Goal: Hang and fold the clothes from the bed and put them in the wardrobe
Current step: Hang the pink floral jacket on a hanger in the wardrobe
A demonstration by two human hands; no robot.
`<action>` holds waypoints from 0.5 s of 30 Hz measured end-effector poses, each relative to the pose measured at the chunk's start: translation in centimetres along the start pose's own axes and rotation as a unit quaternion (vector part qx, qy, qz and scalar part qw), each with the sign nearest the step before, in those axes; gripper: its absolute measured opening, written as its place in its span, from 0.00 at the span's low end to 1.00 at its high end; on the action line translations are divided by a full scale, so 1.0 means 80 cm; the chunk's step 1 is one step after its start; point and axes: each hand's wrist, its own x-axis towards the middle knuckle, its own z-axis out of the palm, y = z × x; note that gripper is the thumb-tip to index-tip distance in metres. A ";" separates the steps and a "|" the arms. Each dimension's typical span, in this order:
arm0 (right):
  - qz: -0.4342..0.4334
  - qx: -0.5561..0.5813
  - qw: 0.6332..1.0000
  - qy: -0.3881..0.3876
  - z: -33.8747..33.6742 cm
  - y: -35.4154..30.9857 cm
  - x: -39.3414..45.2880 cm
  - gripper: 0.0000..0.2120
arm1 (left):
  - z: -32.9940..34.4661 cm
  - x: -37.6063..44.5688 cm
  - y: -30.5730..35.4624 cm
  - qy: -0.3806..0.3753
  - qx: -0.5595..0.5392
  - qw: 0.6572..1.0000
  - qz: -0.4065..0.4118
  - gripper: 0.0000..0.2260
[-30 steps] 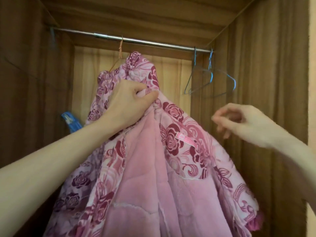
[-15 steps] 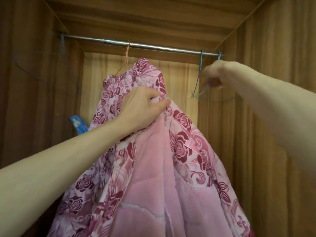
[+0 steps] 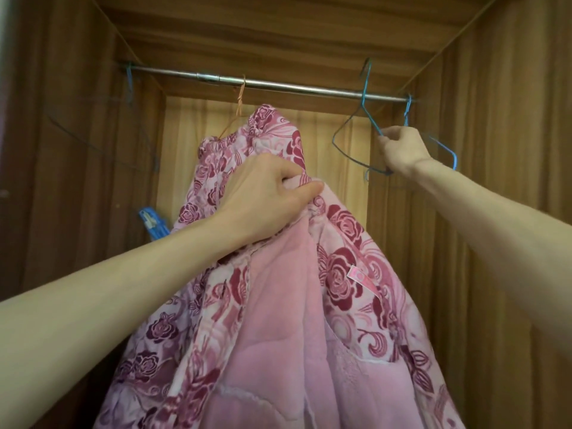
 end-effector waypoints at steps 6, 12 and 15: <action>0.084 0.236 0.967 -0.050 0.003 0.038 -0.091 0.09 | -0.004 -0.011 0.011 -0.013 0.018 1.000 -0.014 0.27; 0.086 0.164 0.980 -0.074 -0.005 0.041 -0.133 0.20 | -0.011 -0.029 0.022 -0.015 0.045 0.998 -0.030 0.28; 0.087 0.172 0.979 -0.073 -0.010 0.045 -0.159 0.21 | -0.019 -0.043 0.024 -0.010 0.042 0.998 -0.043 0.30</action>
